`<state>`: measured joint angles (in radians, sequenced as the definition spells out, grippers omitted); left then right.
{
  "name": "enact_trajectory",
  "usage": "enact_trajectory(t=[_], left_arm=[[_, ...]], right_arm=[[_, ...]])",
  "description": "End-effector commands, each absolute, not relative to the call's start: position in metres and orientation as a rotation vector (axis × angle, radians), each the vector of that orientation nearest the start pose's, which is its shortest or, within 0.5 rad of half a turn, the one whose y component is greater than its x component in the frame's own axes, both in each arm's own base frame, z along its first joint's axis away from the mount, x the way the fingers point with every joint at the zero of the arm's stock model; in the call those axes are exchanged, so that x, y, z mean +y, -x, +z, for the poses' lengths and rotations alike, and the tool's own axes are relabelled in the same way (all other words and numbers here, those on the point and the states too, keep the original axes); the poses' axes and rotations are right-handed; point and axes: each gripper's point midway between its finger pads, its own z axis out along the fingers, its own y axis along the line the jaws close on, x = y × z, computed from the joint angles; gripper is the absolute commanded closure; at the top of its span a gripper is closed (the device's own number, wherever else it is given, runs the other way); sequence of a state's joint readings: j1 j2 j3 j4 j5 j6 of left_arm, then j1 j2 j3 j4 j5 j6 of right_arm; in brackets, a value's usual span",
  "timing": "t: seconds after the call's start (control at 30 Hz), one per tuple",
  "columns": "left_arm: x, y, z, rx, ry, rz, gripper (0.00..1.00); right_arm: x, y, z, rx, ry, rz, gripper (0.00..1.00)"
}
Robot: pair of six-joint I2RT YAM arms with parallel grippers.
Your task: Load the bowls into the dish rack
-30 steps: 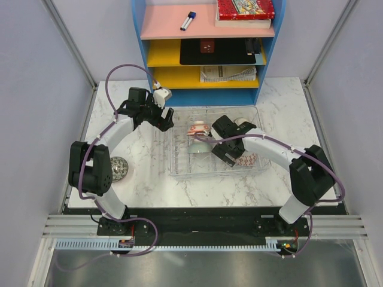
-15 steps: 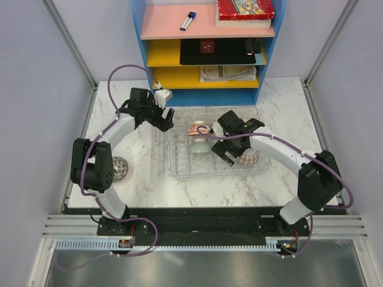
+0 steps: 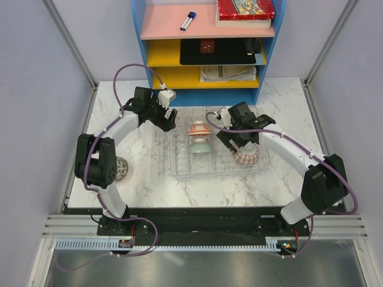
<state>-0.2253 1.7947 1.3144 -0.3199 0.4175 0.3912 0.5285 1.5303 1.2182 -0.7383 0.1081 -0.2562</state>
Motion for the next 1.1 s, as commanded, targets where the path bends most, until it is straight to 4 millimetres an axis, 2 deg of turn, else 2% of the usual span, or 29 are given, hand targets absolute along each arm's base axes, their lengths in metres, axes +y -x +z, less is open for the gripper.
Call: enact_trajectory(t=[0.0, 0.13, 0.23, 0.47, 0.63, 0.8, 0.93, 1.07], left_arm=[[-0.166, -0.445, 0.114, 2.11, -0.976, -0.392, 0.0], [-0.162, -0.453, 0.104, 2.142, -0.969, -0.334, 0.0], [-0.159, -0.465, 0.1, 2.162, -0.937, -0.293, 0.0], [-0.15, -0.501, 0.111, 2.165, -0.833, -0.167, 0.0], [-0.145, -0.518, 0.121, 2.156, -0.781, -0.099, 0.0], [-0.137, -0.528, 0.117, 2.173, -0.746, -0.04, 0.0], [-0.129, -0.537, 0.117, 2.183, -0.709, 0.027, 0.0], [-0.127, -0.544, 0.117, 2.186, -0.693, 0.048, 0.0]], right_arm=[[0.155, -0.354, 0.127, 2.365, 0.838, 0.007, 0.08], [0.155, -0.359, 0.115, 2.402, 0.817, 0.079, 0.08], [0.159, -0.351, 0.102, 2.441, 0.839, 0.143, 0.08], [0.156, -0.326, 0.082, 2.514, 0.881, 0.198, 0.08], [0.153, -0.312, 0.076, 2.541, 0.883, 0.223, 0.09], [0.148, -0.299, 0.075, 2.553, 0.874, 0.228, 0.09], [0.146, -0.281, 0.075, 2.585, 0.887, 0.268, 0.09], [0.141, -0.276, 0.079, 2.581, 0.888, 0.246, 0.09]])
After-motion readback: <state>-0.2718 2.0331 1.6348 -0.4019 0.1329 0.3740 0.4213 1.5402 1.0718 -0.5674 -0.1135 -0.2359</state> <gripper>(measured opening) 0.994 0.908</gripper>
